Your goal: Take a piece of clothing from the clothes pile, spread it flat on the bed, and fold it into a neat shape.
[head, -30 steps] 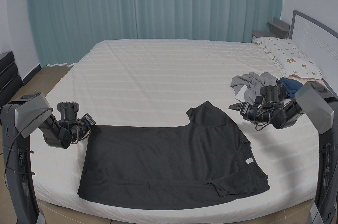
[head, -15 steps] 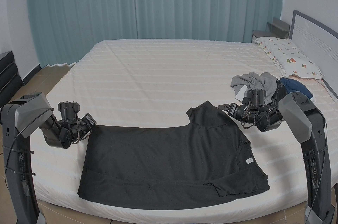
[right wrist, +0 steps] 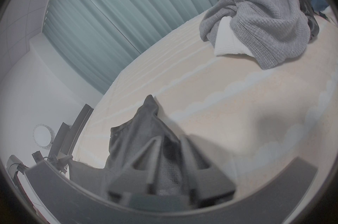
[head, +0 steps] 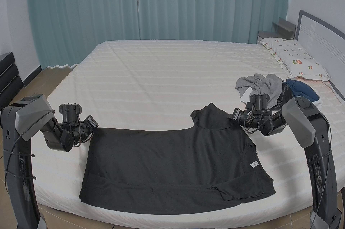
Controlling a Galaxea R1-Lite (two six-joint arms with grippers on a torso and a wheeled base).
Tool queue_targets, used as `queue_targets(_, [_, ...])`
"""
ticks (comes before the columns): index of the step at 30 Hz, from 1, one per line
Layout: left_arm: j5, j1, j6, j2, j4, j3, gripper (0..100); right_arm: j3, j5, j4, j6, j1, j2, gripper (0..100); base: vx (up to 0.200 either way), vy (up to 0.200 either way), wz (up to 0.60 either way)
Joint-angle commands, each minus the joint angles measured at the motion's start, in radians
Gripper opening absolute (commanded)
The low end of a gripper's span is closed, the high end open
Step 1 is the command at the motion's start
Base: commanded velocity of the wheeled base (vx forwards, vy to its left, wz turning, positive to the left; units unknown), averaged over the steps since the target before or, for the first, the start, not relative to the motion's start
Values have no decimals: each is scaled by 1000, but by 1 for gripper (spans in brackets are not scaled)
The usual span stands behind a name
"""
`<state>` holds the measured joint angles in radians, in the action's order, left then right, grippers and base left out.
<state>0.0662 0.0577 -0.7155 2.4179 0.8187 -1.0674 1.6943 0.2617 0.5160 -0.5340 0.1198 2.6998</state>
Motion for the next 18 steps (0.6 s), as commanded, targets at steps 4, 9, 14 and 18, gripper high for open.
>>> queue_targets(4, [-5, -6, 2, -5, 0, 1, 0, -61, 2, 3, 0, -26, -64, 0, 0, 0, 0])
queue_targets(9, [-5, -4, 2, -26, -1, 11, 0, -136, 10, 19, -21, -40, -117, 0, 0, 0, 0])
queue_targets(14, [-35, 2, 2, -37, -1, 9, 0, -206, 10, 78, -26, -38, -144, 0, 0, 0, 0])
queue_targets(18, [-54, 4, 1, -43, 0, 9, 0, -245, 4, 167, -29, -29, -163, 0, 0, 0, 0])
